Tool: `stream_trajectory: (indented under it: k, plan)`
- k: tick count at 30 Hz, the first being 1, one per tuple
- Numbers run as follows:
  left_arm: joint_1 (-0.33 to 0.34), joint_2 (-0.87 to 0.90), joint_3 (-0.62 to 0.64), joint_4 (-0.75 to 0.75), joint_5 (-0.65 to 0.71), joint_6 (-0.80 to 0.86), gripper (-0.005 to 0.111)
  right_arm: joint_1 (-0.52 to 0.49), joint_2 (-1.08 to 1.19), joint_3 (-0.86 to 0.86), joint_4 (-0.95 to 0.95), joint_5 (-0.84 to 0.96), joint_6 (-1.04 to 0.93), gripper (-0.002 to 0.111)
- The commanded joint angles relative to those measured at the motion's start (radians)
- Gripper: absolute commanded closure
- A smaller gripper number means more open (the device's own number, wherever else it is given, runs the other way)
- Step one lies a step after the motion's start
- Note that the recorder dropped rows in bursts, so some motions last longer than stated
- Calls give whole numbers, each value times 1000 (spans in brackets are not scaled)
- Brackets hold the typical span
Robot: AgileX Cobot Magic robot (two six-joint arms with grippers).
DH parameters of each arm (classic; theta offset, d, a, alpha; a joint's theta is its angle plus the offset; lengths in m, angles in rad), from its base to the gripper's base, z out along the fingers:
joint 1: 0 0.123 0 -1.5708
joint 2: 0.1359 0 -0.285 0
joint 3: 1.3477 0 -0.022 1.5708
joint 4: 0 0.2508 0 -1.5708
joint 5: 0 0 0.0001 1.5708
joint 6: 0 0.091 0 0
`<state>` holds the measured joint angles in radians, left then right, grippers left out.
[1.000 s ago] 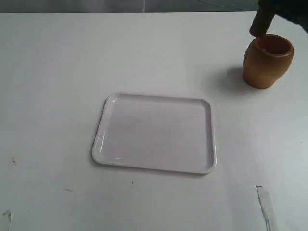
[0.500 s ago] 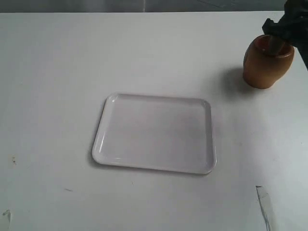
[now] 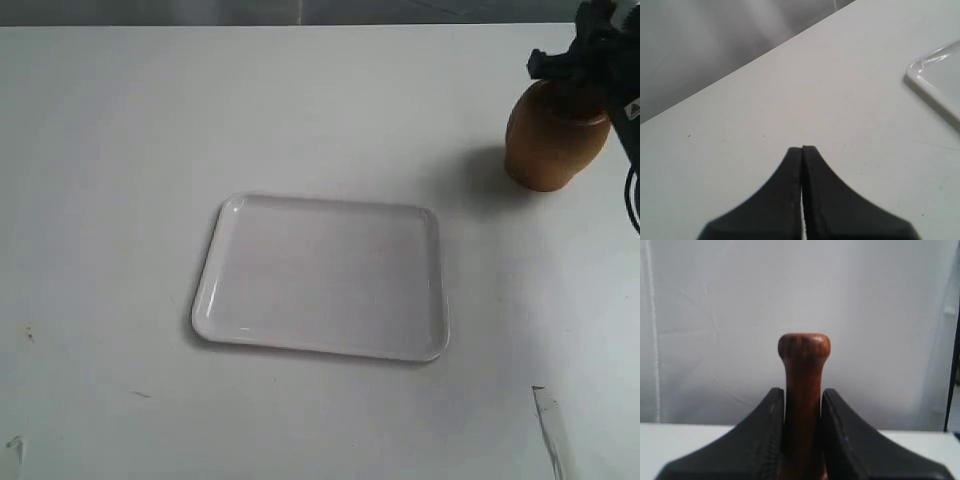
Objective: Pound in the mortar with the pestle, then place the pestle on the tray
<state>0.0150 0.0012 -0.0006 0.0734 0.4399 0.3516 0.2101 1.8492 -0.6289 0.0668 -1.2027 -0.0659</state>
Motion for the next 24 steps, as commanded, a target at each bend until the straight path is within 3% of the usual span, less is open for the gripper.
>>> stream_trajectory:
  k: [1,15,24]
  plan:
    - [-8,-1,1,-7,-3,-8,107,-3,-104,-8,-1,-18,-66,108]
    - [-8,-1,1,-7,-3,-8,107,-1,195,-8,14,-18,22,108]
    - [-8,-1,1,-7,-3,-8,107,-1,-97,-8,-32,-18,-41,108]
